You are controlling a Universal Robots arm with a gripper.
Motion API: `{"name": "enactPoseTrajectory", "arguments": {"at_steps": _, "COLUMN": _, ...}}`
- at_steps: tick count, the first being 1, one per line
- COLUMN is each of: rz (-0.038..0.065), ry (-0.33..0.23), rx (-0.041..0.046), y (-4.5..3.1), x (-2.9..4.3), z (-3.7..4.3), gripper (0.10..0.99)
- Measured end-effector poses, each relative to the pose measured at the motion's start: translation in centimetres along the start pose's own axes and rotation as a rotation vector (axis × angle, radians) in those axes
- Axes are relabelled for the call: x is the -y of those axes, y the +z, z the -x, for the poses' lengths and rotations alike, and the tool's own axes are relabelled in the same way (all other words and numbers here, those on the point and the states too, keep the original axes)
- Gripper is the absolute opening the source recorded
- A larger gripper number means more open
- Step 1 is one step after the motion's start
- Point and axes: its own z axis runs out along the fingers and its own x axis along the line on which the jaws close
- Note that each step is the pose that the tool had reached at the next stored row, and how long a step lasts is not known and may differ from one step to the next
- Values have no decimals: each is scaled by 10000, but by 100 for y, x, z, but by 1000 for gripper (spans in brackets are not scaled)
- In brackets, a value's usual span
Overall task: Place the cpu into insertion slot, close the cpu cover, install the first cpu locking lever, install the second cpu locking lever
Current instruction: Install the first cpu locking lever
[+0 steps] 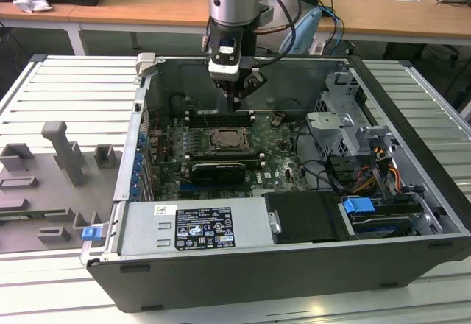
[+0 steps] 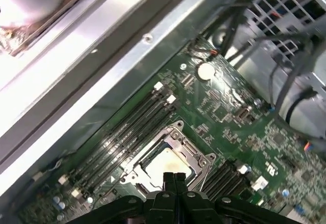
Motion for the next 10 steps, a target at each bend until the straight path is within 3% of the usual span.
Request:
{"name": "enactPoseTrajectory", "arguments": {"at_steps": 7, "rz": 48, "ry": -1584, "rx": -47, "y": 0, "x": 0, "z": 0, "gripper": 106}}
{"name": "enactPoseTrajectory", "arguments": {"at_steps": 10, "rz": -109, "ry": -2281, "rx": 68, "y": 0, "x": 0, "z": 0, "gripper": 106}}
